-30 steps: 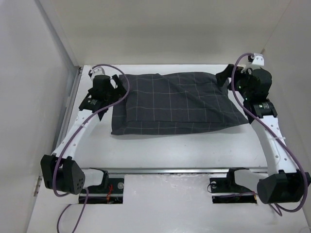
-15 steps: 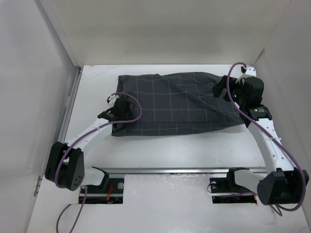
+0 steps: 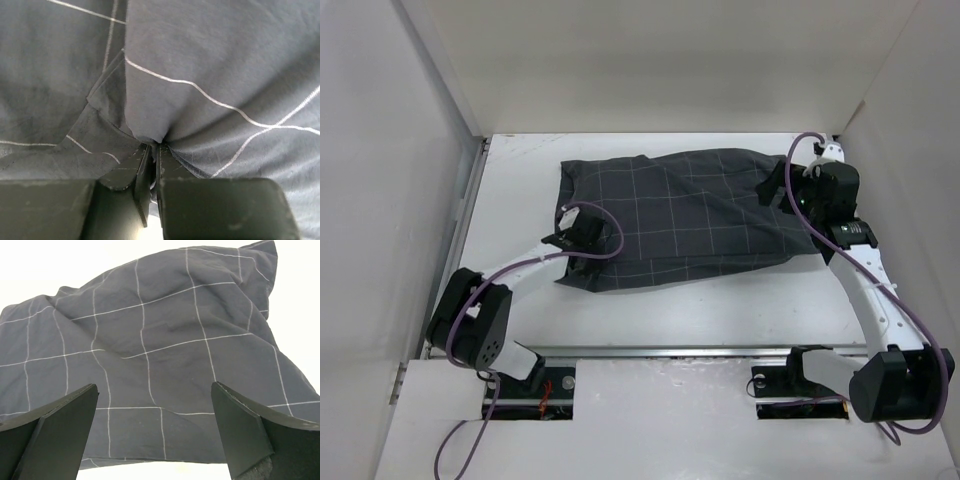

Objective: Put the pillow into the pillowcase

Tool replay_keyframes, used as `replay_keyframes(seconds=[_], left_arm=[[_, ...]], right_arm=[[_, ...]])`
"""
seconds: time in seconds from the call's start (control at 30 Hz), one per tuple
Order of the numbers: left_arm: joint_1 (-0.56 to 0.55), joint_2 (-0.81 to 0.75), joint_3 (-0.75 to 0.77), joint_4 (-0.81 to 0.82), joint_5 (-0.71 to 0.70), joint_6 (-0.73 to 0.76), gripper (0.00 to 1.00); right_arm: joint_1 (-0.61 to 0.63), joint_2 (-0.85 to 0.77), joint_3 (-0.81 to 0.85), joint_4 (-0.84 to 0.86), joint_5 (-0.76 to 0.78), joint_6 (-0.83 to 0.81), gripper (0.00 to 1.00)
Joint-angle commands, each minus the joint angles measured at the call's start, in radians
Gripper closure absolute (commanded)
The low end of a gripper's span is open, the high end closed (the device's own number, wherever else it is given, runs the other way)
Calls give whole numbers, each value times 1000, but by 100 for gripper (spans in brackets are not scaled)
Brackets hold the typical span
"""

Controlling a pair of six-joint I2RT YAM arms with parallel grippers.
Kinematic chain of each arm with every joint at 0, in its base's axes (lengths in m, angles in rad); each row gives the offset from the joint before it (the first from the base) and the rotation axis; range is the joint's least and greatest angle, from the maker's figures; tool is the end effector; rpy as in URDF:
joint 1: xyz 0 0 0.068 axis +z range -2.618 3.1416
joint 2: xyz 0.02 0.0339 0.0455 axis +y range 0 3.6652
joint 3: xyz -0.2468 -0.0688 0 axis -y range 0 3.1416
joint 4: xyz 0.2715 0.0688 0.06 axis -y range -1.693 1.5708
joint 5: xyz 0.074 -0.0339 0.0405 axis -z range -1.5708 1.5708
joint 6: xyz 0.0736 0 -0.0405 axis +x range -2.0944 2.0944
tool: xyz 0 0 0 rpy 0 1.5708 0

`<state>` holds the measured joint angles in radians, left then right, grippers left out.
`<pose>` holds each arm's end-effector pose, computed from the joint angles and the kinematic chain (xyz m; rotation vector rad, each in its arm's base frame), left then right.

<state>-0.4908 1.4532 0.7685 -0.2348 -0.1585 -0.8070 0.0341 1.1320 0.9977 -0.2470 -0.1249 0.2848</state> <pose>0.2949 -0.1445 0.1167 -0.4612 2.4659 -0.3531 0.3282 0.0204 0.3053 0.1629 1.9568 0.3318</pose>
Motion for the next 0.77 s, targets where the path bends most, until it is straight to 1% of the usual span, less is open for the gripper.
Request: replay_keyframes(seconds=[0.0,0.1,0.23,0.27,0.3,0.33,0.37,0.4,0.5,0.6,0.73], left_arm=[[-8,50,-21,-208,-65,-73,100],[-17,38,-21,-270,-90,-112,100],[-17,-36,1,-320,-131,-136,100],[-29,-78,37,-333,-144,-136,98],[-29,-102,61,-377,-163,-136,80],[-44,-125,92,-403,-189,-149,53],[-54,-172,124,-434,-247,-158,1],[-66,-195,188,-490,-278,-167,0],[-66,-281,297,-553,-381,-192,0],[-66,-355,340,-564,-440,-192,0],[-66,-402,371,-552,-460,-155,0]], right_arm=[[-2,-24,30,-3,48,7,0],[-2,-35,53,-12,59,7,0],[-2,-35,64,-21,59,7,0],[-2,-35,64,-21,59,7,0],[-2,-35,64,-21,59,7,0],[-2,-35,73,-21,59,7,0],[-2,-35,73,-21,59,7,0],[-2,-44,73,-21,59,17,0],[-2,-44,82,-21,79,17,0],[-2,-44,91,-21,90,16,0],[-2,-66,81,1,90,4,0]])
